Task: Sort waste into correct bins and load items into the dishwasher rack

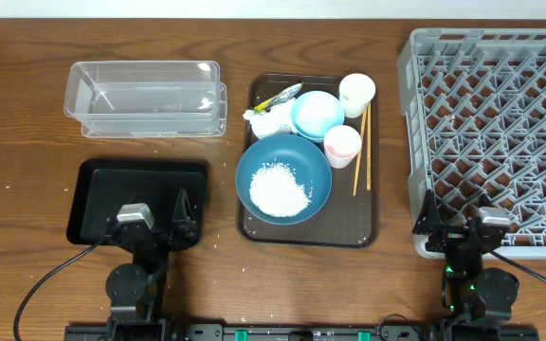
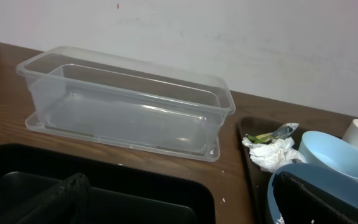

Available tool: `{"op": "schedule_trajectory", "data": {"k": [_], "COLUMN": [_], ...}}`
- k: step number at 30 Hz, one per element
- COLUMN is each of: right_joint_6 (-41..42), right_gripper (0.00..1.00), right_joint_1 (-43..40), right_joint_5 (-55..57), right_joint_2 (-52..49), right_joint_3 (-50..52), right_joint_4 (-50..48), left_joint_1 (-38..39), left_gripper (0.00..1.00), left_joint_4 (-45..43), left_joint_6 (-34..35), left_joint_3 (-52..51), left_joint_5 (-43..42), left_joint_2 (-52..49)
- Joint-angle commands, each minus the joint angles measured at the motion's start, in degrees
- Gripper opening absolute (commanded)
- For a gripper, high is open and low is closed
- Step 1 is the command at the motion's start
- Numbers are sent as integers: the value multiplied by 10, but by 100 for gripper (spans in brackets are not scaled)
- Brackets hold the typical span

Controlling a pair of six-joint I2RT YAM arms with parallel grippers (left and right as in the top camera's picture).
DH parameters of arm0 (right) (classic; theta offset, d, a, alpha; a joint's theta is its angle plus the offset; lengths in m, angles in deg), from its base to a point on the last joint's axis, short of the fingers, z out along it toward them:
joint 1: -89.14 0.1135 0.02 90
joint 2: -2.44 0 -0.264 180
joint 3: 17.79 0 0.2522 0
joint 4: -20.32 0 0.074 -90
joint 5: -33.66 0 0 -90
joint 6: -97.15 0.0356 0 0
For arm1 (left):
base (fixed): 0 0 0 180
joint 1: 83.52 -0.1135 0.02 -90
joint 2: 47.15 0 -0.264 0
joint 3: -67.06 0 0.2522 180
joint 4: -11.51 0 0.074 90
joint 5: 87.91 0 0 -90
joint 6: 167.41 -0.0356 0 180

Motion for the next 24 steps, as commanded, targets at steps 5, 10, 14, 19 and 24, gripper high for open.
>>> {"op": "schedule_trajectory", "data": {"k": [5,10,14,19,24], "right_joint_6": [4,4,4,4,4], "right_gripper": [99,99,99,99,99], "right_joint_1": [15,15,15,15,15], "right_joint_5": [-4,-4,-3,-3,-3], "right_joint_2": [3,3,3,3,3], "right_joint_3": [1,1,1,1,1], "right_joint_4": [2,2,2,2,2], "left_joint_1": [-5,-5,-5,-5,-4], "left_gripper": [96,96,96,96,96], "left_joint_4": [21,21,21,21,18], "left_joint_6": [-5,-5,-5,-5,14], "left_joint_3": [-9,-9,-9,-9,-9], "left_joint_5": [11,11,11,10,-10], "left_joint_2": [4,4,4,4,4]}}
